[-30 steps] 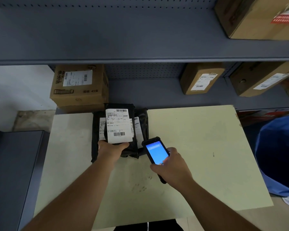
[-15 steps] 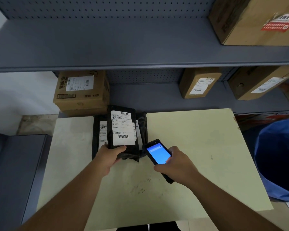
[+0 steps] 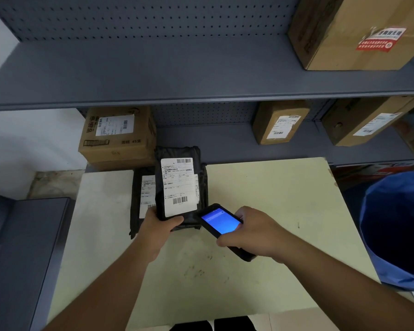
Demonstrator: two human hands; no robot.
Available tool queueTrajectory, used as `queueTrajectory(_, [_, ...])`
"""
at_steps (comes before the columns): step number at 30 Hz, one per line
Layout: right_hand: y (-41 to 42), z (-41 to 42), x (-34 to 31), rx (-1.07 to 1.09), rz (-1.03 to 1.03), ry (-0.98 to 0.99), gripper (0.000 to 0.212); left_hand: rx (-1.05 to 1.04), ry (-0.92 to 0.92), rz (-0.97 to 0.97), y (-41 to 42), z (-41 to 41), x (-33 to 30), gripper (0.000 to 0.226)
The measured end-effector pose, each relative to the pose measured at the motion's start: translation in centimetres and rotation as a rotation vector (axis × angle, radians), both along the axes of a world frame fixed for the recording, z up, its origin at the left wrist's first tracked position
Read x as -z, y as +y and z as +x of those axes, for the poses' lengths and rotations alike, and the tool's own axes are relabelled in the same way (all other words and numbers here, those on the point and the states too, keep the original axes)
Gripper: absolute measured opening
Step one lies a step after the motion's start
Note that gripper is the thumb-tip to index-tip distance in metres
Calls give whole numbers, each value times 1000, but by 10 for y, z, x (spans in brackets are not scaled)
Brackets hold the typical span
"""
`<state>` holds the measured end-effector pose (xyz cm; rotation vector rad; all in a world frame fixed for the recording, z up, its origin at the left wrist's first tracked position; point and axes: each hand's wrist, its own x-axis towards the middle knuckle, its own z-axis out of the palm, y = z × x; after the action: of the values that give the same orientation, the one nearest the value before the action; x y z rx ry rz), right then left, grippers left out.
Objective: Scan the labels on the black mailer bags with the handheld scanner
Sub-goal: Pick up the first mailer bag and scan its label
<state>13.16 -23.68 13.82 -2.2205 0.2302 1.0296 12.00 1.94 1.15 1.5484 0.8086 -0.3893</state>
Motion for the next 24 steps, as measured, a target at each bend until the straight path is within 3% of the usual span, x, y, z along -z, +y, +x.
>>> queueTrajectory(12, [10,-8,-9,58,61,54,58,35,-74,191,-15,-11,-1,65])
queueTrajectory(24, [14,-16,-6,54,59,62,55,98,-52,221,-7,-17,20,71])
